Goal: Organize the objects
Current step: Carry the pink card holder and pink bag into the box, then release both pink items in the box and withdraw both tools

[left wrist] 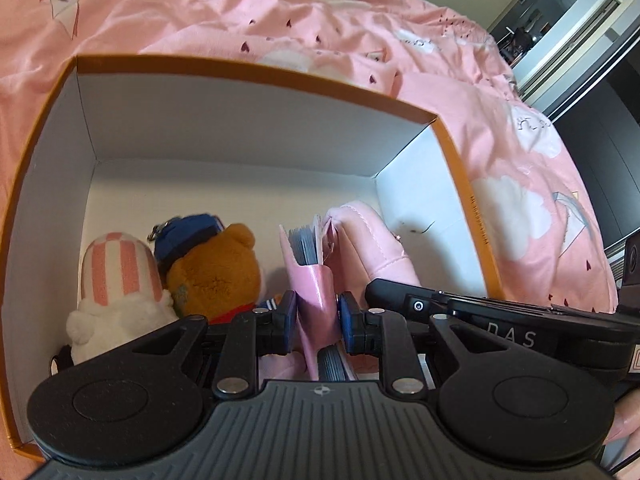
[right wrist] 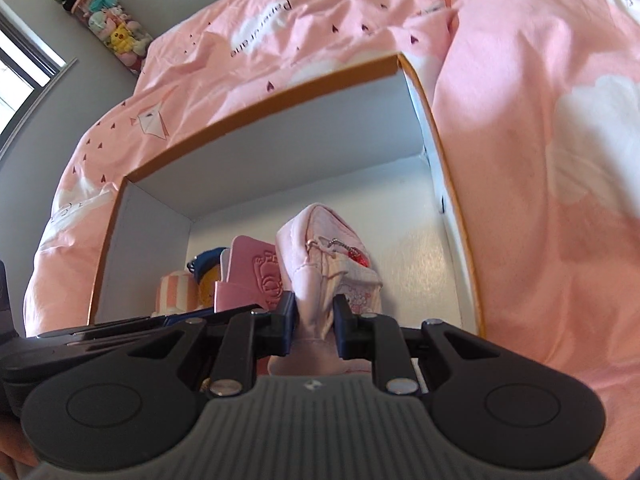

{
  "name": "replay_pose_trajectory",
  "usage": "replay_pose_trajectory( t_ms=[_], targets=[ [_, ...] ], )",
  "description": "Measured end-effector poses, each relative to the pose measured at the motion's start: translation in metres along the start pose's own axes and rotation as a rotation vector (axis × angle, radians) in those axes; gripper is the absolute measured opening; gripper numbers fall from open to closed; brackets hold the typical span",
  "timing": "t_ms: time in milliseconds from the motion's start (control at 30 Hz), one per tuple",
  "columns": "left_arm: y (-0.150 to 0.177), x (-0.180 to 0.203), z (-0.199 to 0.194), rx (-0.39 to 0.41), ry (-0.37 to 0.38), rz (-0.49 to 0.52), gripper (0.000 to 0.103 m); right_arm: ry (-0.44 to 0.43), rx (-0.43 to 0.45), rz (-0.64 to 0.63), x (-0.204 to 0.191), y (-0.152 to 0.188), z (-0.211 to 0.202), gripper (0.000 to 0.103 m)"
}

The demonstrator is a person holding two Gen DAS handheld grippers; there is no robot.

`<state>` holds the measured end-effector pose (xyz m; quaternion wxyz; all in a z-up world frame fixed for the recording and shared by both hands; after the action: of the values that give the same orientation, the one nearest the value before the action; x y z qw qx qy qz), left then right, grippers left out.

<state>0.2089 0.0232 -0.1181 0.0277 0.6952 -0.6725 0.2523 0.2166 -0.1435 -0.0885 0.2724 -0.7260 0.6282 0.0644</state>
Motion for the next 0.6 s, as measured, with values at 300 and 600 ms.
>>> replay_pose_trajectory(
  t_ms=[300,600],
  targets=[
    [0.010,-0.001,0.007,-0.044,-0.074,0.029,0.024,-0.061,-0.051,0.077,0.008,0.005,0.012,0.019],
    [0.004,-0.012,-0.008,-0.024,0.028,-0.035,0.025,-0.037,-0.068,-0.001,0.001,0.008,0.013,0.022]
  ],
)
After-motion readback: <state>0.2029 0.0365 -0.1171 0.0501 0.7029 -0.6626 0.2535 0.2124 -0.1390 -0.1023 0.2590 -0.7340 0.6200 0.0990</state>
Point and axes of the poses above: each gripper's, at about its wrist camera, not at the fingertips, and z roughly the way its jaws point, x to its right, y to its underside, the point moved 4 cm from there along z, roughly the way its jaws point, and after that the axes turned 8 degrees about -x, right-handed, at the moved point
